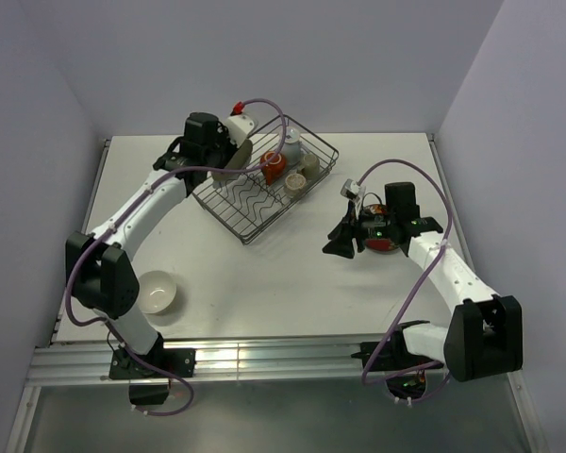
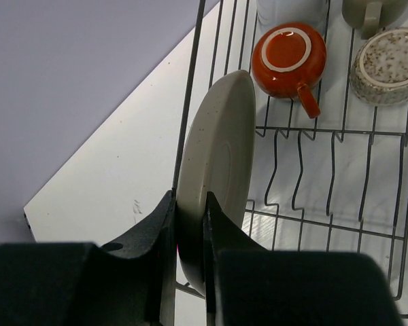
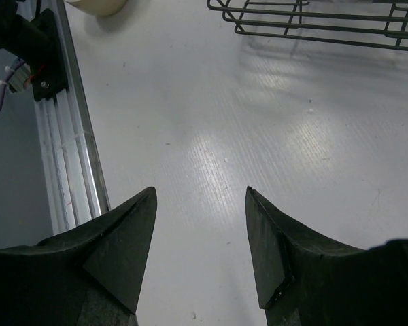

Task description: Load the mixed dishes into the dish rack

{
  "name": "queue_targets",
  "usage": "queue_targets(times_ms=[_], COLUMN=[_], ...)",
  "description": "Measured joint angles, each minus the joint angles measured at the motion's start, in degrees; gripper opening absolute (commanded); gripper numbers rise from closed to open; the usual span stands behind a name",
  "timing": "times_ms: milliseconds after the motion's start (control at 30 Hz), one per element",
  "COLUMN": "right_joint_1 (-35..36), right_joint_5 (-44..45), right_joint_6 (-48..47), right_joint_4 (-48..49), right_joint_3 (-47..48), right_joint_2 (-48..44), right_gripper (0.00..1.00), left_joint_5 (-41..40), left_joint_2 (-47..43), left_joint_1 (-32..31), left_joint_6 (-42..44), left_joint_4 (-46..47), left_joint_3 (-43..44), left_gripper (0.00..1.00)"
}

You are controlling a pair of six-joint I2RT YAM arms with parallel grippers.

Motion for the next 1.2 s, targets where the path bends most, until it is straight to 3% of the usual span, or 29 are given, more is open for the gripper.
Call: queue_targets(times_ms=[667,1200], right_joint_1=[-0.8,-0.9], right_joint_5=[-0.1,-0.5], right_joint_6=[0.0,0.0], right_joint_4=[0.0,0.0], right_joint_3=[0.0,0.0], right_joint_2=[0.7,2.4], right_gripper=[0.62,0.62], left_joint_5=[-3.0,-7.6], left_joint_2=[6.8,7.0], left_joint_1=[-0.8,-0.8], left_joint_6=[4.8,7.6], left_joint_4=[4.6,6.3], left_joint_3=[0.9,0.3], left_gripper=[0.00,0.00])
